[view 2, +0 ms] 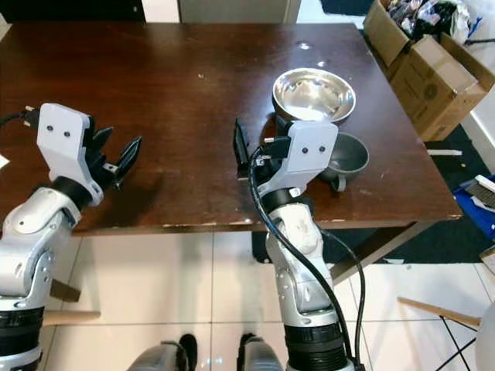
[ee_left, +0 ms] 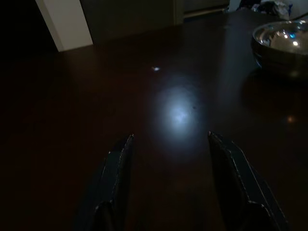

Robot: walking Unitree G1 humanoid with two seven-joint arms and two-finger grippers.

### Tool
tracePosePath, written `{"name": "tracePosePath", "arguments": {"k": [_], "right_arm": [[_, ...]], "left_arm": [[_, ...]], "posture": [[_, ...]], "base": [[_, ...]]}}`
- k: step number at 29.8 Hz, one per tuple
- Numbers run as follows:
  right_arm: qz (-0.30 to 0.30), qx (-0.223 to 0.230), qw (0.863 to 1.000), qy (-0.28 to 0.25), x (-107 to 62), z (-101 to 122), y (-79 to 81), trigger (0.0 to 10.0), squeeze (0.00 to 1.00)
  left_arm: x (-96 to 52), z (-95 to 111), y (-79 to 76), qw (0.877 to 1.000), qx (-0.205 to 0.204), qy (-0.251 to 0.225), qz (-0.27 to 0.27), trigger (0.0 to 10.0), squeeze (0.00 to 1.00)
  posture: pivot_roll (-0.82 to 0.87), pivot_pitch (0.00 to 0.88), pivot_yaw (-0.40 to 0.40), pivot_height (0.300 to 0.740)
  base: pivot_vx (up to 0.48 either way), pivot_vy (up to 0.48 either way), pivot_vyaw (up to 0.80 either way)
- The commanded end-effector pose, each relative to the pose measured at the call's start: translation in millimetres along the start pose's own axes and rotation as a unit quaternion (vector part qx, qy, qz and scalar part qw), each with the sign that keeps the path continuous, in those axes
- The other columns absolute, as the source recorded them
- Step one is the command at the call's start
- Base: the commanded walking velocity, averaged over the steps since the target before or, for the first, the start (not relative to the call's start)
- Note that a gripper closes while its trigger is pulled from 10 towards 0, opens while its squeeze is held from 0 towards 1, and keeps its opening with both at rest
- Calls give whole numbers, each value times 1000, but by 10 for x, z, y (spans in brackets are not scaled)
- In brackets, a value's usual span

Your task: Setting the table

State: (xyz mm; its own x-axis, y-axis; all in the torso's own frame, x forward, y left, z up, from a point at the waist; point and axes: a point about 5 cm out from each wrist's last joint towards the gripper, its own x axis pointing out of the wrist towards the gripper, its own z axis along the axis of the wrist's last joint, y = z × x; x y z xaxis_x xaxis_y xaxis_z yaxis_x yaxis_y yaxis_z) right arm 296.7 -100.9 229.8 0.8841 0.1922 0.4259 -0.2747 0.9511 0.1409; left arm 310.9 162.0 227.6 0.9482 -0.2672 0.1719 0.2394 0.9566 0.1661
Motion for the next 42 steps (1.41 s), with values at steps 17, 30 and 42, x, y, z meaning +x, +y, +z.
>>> {"name": "tracePosePath", "arguments": {"k": [17, 30, 42], "right_arm": [[1, 32, 999, 20, -16, -73, -9, 10000, 0], [12, 50, 998, 25, -11, -82, 17, 10000, 0], [5, 67, 997, 23, -2, -56, -38, 10000, 0]], "left_arm": [[-25, 27, -1, 1000, 10, 5, -2, 10000, 0], [-9, 26, -8, 1000, 10, 8, 1, 10000, 0], [-15, 14, -79, 1000, -6, 10, -16, 10000, 0]], "posture": [[-62, 142, 77, 740], [-62, 146, 73, 740], [-67, 142, 65, 740]], "base": [[-409, 0, 0], [-267, 0, 0], [0, 0, 355]]}}
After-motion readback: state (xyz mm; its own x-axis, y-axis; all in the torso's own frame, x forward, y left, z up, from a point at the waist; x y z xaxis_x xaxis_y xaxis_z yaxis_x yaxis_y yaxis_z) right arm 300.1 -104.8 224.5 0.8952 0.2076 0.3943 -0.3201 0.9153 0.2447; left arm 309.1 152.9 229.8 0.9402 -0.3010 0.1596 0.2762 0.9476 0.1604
